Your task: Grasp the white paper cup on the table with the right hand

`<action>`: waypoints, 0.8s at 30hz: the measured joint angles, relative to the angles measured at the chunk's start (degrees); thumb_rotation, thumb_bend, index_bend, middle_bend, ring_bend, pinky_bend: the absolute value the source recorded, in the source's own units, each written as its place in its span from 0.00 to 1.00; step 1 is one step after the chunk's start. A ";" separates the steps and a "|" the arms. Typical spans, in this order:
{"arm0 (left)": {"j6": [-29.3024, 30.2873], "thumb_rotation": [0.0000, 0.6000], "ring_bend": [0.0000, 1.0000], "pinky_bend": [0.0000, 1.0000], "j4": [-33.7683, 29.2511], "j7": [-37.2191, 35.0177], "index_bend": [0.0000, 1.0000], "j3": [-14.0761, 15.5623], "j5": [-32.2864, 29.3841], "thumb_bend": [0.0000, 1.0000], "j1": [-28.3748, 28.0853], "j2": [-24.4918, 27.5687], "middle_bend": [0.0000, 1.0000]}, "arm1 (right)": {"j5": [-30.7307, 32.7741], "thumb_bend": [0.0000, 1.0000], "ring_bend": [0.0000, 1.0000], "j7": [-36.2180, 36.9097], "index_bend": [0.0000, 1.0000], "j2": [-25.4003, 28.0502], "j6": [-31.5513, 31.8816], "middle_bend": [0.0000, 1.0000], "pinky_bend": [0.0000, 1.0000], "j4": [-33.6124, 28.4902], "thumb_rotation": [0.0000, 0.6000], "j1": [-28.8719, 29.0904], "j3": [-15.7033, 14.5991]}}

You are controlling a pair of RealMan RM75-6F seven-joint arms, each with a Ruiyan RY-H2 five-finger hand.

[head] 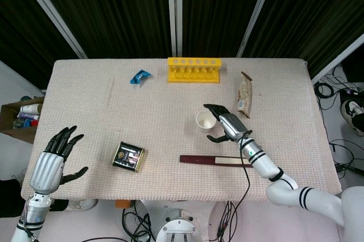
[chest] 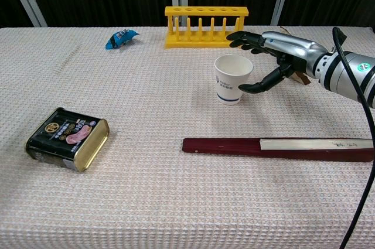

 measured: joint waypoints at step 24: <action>1.37 1.00 0.06 0.16 0.65 -0.84 0.18 1.24 -2.47 0.07 1.96 0.71 0.06 | 3.61 0.38 0.25 -2.77 0.44 -7.46 0.65 0.35 0.30 7.22 1.00 3.39 2.17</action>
